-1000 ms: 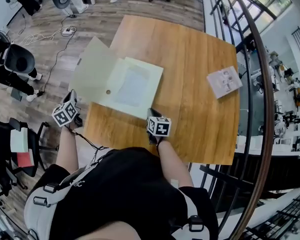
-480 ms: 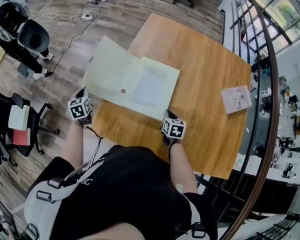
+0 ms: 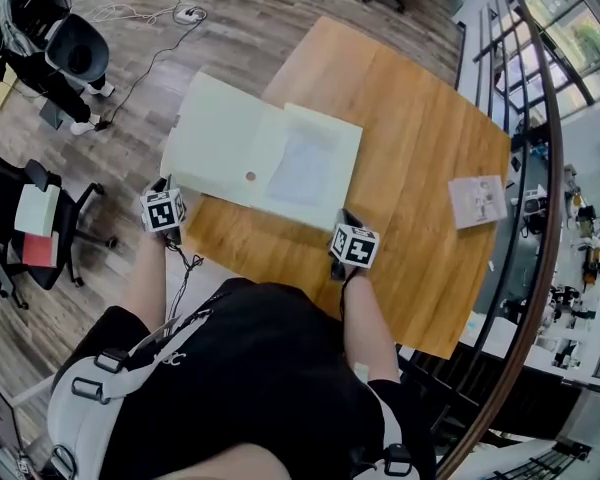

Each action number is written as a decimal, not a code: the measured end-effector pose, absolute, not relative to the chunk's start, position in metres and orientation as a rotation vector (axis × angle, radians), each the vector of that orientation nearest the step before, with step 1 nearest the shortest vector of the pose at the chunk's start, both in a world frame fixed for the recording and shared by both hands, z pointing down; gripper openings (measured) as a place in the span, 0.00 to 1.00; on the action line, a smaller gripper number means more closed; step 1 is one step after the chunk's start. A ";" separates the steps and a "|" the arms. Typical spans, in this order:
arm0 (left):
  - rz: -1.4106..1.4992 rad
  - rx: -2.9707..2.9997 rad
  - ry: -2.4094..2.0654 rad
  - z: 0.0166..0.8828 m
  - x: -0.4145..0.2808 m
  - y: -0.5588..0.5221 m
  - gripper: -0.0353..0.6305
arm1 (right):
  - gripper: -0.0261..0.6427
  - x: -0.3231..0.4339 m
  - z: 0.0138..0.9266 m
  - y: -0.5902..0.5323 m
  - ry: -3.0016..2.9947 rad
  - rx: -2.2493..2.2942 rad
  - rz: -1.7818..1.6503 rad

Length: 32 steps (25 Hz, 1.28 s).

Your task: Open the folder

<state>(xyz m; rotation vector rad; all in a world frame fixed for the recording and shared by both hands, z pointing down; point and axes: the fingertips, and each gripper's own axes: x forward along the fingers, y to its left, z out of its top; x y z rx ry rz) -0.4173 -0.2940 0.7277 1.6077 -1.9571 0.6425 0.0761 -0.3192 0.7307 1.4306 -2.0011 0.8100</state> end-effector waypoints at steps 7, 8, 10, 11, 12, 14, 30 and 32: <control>0.633 1.546 -1.994 0.718 -0.423 -0.287 0.17 | 0.06 0.077 0.731 -0.320 -2.002 1.417 0.848; 0.622 1.552 -2.010 0.712 -0.423 -0.286 0.18 | 0.06 0.077 0.730 -0.319 -2.003 1.424 0.856; 0.614 1.584 -2.036 0.698 -0.423 -0.287 0.22 | 0.06 0.077 0.724 -0.321 -2.013 1.456 0.848; 0.622 1.609 -2.042 0.691 -0.422 -0.288 0.23 | 0.06 0.076 0.719 -0.323 -2.025 1.479 0.833; 0.634 1.635 -2.049 0.682 -0.421 -0.289 0.23 | 0.06 0.075 0.713 -0.326 -2.042 1.501 0.814; 0.659 1.689 -2.074 0.663 -0.416 -0.289 0.24 | 0.06 0.072 0.695 -0.330 -2.086 1.537 0.776; 0.404 2.163 -2.276 0.476 -0.291 -0.322 0.11 | 0.06 0.076 0.536 -0.327 -2.437 1.680 0.366; 0.381 2.259 -2.178 0.477 -0.252 -0.327 0.09 | 0.06 0.082 0.517 -0.325 -2.455 1.727 0.281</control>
